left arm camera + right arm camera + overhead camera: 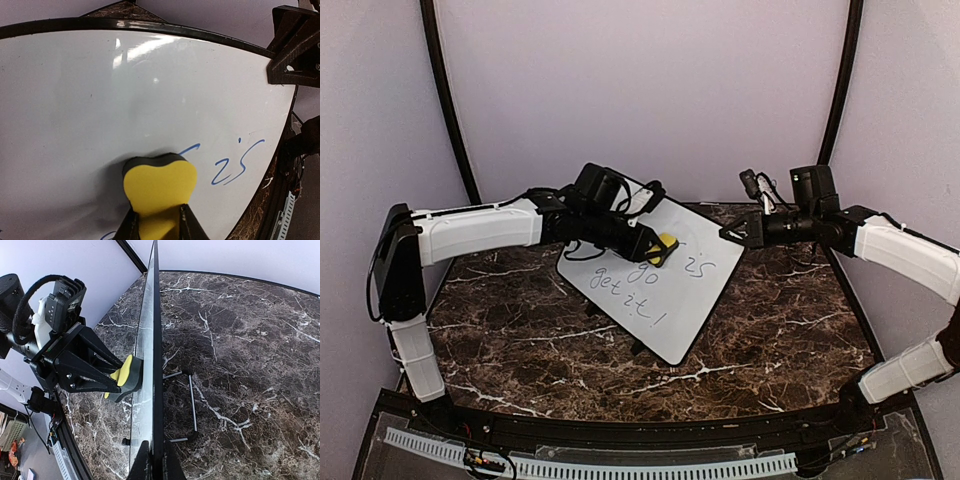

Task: Erase the whiteboard
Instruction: Erase the center of the whiteboard.

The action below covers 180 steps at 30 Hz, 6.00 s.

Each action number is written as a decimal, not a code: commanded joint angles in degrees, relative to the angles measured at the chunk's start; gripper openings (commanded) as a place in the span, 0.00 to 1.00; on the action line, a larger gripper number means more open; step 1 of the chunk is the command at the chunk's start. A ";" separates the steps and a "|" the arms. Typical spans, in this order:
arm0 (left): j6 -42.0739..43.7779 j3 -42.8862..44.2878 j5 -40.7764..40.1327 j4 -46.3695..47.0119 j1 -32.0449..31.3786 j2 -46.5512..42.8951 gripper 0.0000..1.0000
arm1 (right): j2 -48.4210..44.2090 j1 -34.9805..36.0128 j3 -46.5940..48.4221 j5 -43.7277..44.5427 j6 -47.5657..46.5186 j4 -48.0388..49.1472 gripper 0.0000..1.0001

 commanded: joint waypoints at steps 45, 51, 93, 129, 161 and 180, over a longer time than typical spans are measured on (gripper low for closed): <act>3.78 9.41 -7.35 -6.75 -2.39 4.87 0.11 | -0.41 3.10 0.37 -4.56 -6.81 2.61 0.00; 3.10 3.11 -7.16 -6.29 -2.57 1.64 0.11 | -0.07 3.08 0.81 -4.47 -6.80 2.37 0.00; 2.15 -10.46 -10.51 -2.35 -7.70 -2.14 0.11 | 0.83 3.08 0.64 -4.55 -6.68 2.45 0.00; 1.72 -4.70 -8.94 -0.49 -7.68 -0.53 0.11 | 0.82 3.08 0.61 -4.65 -6.50 2.36 0.00; 2.82 -6.18 -12.29 -0.71 -11.36 0.51 0.11 | 0.19 3.11 0.79 -4.74 -6.26 2.18 0.00; 3.47 2.64 -10.65 -1.01 -7.32 1.75 0.11 | -0.56 3.16 0.10 -4.50 -6.24 2.34 0.00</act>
